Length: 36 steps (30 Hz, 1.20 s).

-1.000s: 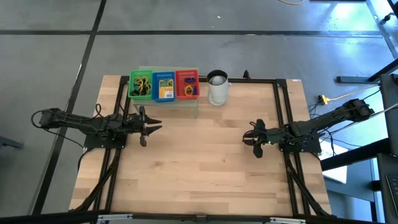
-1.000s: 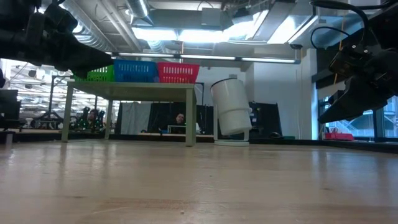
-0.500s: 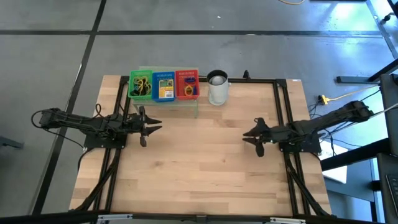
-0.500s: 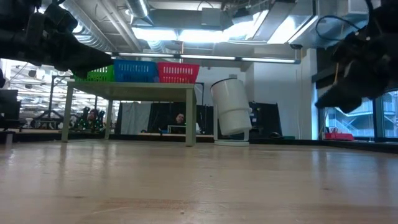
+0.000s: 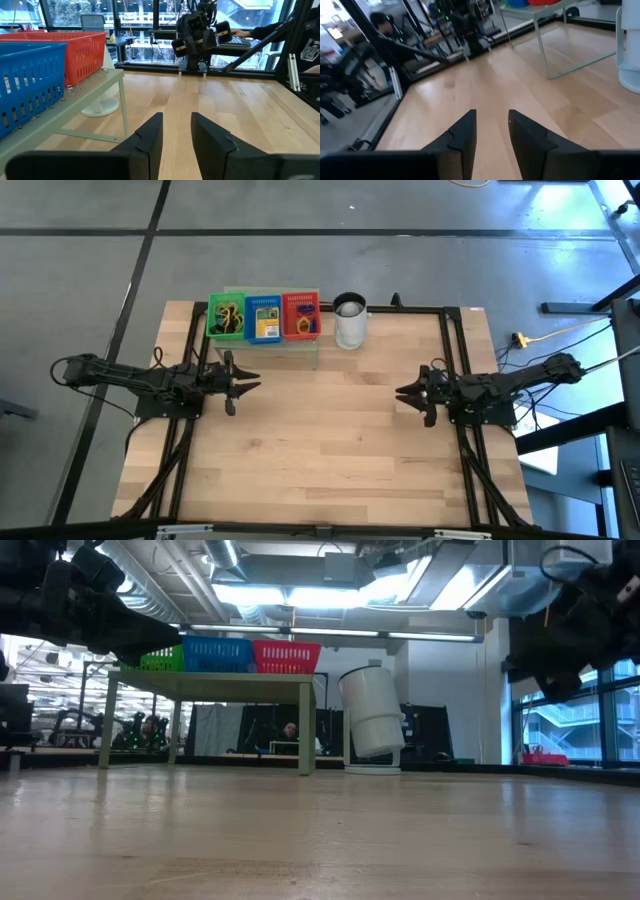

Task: Pick & Place Office Desk Supplies
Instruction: Return to Home Position

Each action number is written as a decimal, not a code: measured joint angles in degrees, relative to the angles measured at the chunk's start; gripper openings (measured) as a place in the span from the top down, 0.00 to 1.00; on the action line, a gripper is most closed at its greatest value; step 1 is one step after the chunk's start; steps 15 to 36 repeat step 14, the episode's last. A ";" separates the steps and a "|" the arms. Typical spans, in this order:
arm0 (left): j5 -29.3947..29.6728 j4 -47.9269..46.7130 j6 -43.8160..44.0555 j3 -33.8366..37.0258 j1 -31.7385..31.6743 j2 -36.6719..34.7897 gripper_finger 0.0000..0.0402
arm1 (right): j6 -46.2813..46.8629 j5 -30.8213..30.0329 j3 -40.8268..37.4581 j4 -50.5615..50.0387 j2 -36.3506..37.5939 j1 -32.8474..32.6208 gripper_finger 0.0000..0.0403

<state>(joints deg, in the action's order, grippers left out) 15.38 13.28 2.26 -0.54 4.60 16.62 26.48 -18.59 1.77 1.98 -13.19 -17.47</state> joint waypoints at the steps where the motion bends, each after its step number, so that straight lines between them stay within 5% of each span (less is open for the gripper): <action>1: 0.00 0.00 0.00 0.00 0.00 0.00 0.77 | -0.04 0.27 -1.04 0.89 1.74 0.02 0.72; 14: -0.04 -0.26 0.00 0.00 0.00 0.00 0.76 | -0.09 1.53 -0.89 2.08 11.59 0.04 0.72; 36: -0.04 -0.26 0.00 0.00 0.00 0.00 0.76 | -0.09 1.53 -0.89 2.08 11.59 0.04 0.72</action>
